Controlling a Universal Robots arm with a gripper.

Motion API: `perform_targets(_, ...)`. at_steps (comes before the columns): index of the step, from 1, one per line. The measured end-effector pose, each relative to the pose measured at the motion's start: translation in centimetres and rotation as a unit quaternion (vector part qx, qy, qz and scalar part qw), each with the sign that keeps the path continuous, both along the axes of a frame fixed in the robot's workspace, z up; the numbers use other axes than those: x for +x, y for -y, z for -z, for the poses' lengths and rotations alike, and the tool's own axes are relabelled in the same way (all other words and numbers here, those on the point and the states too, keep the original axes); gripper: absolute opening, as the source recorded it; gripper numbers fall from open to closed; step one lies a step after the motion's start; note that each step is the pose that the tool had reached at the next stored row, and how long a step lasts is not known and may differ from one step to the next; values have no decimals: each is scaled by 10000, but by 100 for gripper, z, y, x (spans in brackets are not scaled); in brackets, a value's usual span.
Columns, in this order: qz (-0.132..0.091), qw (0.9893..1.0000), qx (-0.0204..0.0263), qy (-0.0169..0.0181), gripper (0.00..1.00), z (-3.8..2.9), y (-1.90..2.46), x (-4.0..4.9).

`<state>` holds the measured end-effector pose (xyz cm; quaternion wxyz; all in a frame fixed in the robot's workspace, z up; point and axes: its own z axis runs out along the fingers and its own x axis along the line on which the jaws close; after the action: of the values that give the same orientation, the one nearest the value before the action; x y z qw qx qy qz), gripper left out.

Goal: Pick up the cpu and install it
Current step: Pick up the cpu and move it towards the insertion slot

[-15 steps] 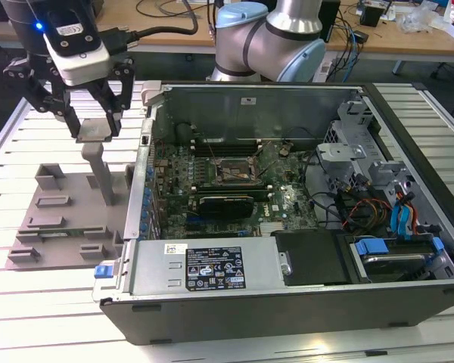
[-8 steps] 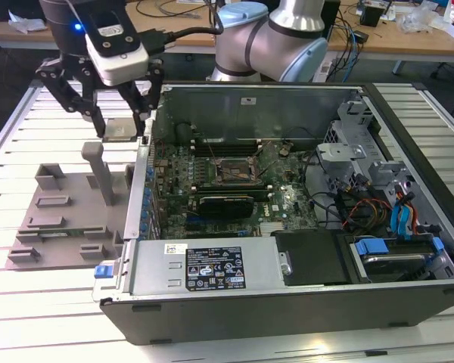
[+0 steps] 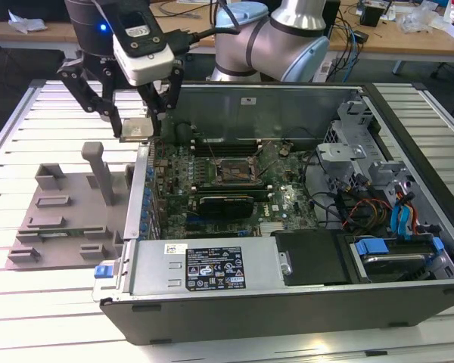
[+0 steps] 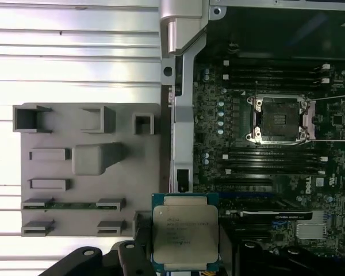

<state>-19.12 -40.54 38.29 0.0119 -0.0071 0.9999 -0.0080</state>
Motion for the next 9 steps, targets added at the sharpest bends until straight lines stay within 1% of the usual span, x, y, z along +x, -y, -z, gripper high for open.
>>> perform_targets(9, 0, 10000, 0, 0, 55, 1, 0, 120)
